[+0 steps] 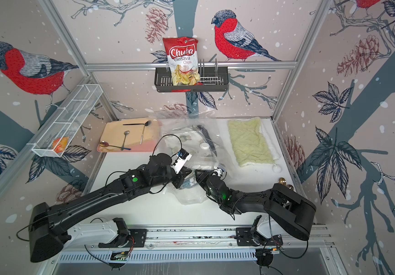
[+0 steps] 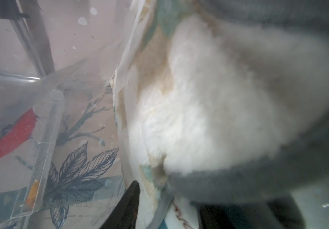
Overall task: Take the blanket out of the vacuum bag
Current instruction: Take out the blanket from the vacuum bag.
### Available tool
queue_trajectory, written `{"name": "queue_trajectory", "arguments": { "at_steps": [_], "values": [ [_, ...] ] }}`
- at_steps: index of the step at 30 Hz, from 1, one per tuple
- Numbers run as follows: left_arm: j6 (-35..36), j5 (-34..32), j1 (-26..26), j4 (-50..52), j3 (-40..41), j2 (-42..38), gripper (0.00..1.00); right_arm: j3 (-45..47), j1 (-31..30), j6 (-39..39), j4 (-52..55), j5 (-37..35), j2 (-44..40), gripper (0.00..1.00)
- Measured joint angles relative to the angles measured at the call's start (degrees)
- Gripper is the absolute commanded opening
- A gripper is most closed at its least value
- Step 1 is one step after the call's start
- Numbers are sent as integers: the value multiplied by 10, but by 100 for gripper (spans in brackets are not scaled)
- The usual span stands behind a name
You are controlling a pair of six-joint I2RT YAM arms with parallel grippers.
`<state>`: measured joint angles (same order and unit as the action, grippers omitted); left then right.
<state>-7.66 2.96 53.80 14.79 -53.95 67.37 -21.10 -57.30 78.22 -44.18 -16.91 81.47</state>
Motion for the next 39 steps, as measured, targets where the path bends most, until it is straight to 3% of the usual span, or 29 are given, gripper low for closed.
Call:
{"name": "queue_trajectory", "arguments": {
  "at_steps": [7, 16, 22, 28, 34, 39],
  "values": [
    [0, -1, 0, 0, 0, 0, 10, -13, 9, 0, -21, 12, 14, 39],
    [0, -2, 0, -2, 1, -1, 10, -54, 8, -33, -18, 27, 14, 17],
    [1, -5, 0, -2, 2, -2, 10, -74, 10, -57, -10, 36, -10, 14],
    [2, -14, 0, -3, 2, -5, 10, -63, 9, -60, -17, 40, -3, 17],
    [2, -15, 0, -3, 3, -5, 10, -21, 9, -28, -31, 50, 30, 44],
    [2, -15, 0, -3, 3, -5, 9, -16, 12, -17, -54, 53, 44, 49]
  ]
}}
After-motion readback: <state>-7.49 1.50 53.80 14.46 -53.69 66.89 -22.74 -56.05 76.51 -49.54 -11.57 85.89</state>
